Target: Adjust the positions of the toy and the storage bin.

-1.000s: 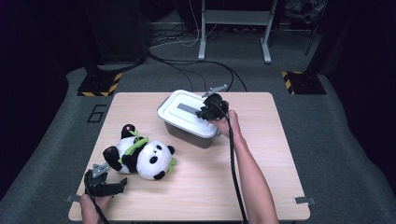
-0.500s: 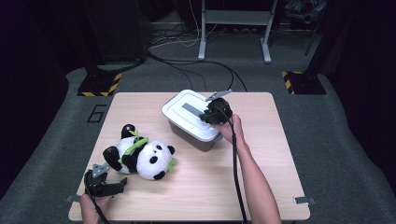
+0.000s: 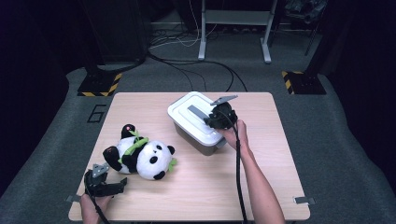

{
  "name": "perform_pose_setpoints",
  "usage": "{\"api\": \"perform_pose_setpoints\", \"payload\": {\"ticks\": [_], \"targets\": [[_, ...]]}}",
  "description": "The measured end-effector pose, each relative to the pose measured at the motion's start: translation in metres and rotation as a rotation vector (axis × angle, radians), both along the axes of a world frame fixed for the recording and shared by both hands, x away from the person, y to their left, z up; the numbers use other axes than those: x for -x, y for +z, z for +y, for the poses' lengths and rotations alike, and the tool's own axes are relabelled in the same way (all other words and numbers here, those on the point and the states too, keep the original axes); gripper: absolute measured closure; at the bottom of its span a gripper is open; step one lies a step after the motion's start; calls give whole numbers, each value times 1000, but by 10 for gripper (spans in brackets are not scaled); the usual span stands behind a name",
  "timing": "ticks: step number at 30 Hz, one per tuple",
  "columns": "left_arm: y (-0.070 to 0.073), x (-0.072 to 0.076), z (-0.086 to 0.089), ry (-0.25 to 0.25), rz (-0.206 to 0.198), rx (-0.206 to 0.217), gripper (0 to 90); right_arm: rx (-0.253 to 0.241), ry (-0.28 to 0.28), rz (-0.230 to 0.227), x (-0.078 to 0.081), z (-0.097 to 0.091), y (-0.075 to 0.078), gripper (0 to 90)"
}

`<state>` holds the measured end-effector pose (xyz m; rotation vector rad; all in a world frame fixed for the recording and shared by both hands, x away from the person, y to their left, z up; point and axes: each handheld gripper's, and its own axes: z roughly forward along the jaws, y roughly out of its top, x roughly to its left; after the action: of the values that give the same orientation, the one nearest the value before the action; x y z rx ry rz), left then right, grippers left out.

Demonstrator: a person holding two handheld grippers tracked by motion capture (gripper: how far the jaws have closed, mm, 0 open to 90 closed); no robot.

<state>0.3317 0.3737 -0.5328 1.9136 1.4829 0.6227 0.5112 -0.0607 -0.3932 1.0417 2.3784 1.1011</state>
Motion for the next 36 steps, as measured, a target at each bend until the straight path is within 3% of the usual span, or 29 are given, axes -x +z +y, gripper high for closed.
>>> {"api": "perform_pose_setpoints", "payload": {"ticks": [13, 18, 24, 27, 32, 36], "targets": [[0, 0, 0, -8, 1, 0, 0, -8, -61, 0, 27, -16, -1, 669], [0, 0, 0, -9, 1, -1, 0, -3, -58, -7, 33, -18, -1, 668], [0, 0, 0, -13, 1, -3, 0, 26, -44, 9, 26, -15, 3, 658], [0, 0, 0, -13, 2, -3, 0, 43, -39, 27, 16, -9, 5, 613], [0, 0, 0, -12, 2, 1, 0, 78, 0, 19, 2, 2, 7, 637], [0, 0, 0, -14, 1, -6, 0, 56, -3, 25, -2, 5, 6, 666]]}}
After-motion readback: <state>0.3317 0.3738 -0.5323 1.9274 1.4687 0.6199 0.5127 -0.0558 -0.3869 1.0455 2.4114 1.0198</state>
